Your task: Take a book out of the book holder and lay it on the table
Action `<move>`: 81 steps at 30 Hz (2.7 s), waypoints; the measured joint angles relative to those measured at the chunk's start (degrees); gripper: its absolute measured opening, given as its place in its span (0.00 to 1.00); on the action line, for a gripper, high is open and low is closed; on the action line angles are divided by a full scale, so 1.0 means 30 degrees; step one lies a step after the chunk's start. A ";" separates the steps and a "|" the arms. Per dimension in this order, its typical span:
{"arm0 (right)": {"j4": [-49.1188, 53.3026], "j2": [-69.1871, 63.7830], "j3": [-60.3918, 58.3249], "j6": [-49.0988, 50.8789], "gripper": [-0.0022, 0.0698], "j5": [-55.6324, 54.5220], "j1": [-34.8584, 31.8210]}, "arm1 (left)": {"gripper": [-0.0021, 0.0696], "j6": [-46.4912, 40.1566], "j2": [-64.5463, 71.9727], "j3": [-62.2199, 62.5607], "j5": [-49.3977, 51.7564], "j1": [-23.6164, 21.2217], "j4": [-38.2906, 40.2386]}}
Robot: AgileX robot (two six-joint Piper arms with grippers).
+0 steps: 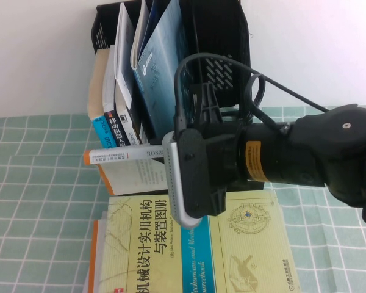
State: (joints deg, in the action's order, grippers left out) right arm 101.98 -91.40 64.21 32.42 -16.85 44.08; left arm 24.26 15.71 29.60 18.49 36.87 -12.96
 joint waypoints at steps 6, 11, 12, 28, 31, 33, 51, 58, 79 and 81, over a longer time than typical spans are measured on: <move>-0.0069 0.0082 -0.0626 0.0962 0.20 -0.0502 0.0075 | 0.03 0.0037 0.0000 0.0000 0.0000 0.0000 0.0000; -0.0069 0.0242 -0.1240 0.1291 0.20 -0.0872 0.0075 | 0.03 0.0037 0.0000 0.0000 0.0000 0.0000 0.0000; -0.0069 0.0242 -0.1344 0.1695 0.20 -0.0942 0.0075 | 0.03 0.0037 0.0000 0.0000 0.0000 0.0000 0.0000; -0.0097 0.0196 -0.3471 0.6259 0.61 -0.5291 0.0112 | 0.03 0.0037 0.0000 0.0000 0.0000 0.0000 0.0000; -0.0097 0.0196 -0.3489 0.6462 0.62 -0.7375 0.0112 | 0.03 0.0037 0.0000 0.0000 0.0121 0.0000 0.0000; -0.0097 0.0196 -0.3489 0.6462 0.62 -0.8651 0.0112 | 0.03 0.0037 0.0000 0.0000 0.0250 0.0000 0.0000; -0.0678 0.1045 0.0659 0.1827 0.05 0.6786 0.0112 | 0.03 0.0037 0.0000 0.0000 0.0407 0.0000 -0.0045; -1.4769 0.1157 0.3693 -1.0186 0.03 2.1314 -0.0803 | 0.03 0.0037 0.0000 0.0000 0.0767 0.0000 -0.2841; -3.2264 1.3524 -0.9454 -1.6815 0.03 1.8023 -0.2850 | 0.03 0.2368 0.0000 -0.3369 -0.0423 0.0000 -0.6588; -3.2999 1.5029 -1.1011 -1.6815 0.03 1.6869 -0.2850 | 0.03 0.2458 0.0000 -0.3894 -0.1398 0.0000 -0.6727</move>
State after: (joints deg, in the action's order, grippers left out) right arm 2.98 -46.31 31.17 -18.02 33.76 35.53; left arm 31.63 15.71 17.92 14.30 36.87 -33.14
